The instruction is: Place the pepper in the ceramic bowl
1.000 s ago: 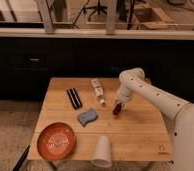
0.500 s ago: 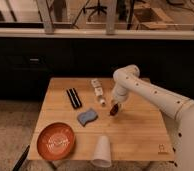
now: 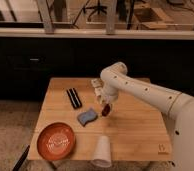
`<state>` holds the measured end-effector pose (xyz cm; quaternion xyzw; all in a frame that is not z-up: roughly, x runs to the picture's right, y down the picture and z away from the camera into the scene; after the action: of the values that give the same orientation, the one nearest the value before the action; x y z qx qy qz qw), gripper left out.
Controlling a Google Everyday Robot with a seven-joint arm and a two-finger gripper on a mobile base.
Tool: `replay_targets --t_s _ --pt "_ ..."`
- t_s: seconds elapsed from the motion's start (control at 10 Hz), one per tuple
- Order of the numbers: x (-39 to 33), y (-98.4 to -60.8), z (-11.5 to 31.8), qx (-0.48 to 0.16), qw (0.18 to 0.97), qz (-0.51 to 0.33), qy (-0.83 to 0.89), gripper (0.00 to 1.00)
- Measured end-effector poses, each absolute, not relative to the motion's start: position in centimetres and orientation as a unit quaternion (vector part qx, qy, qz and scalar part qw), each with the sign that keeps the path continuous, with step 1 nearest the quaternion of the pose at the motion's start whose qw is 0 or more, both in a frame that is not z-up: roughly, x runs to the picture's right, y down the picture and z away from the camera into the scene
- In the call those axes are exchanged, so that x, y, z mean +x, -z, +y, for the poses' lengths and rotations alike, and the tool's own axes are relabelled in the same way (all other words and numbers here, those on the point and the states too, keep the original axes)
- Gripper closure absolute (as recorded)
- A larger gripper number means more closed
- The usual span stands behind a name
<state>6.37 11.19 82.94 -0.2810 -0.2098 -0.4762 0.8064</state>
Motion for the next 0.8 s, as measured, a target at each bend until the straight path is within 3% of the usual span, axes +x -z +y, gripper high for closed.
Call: replay_targets --t_s 0.8 --pt "-1.5 -80.2 13.5 -0.276 0.756 -0.209 0.556 1.00"
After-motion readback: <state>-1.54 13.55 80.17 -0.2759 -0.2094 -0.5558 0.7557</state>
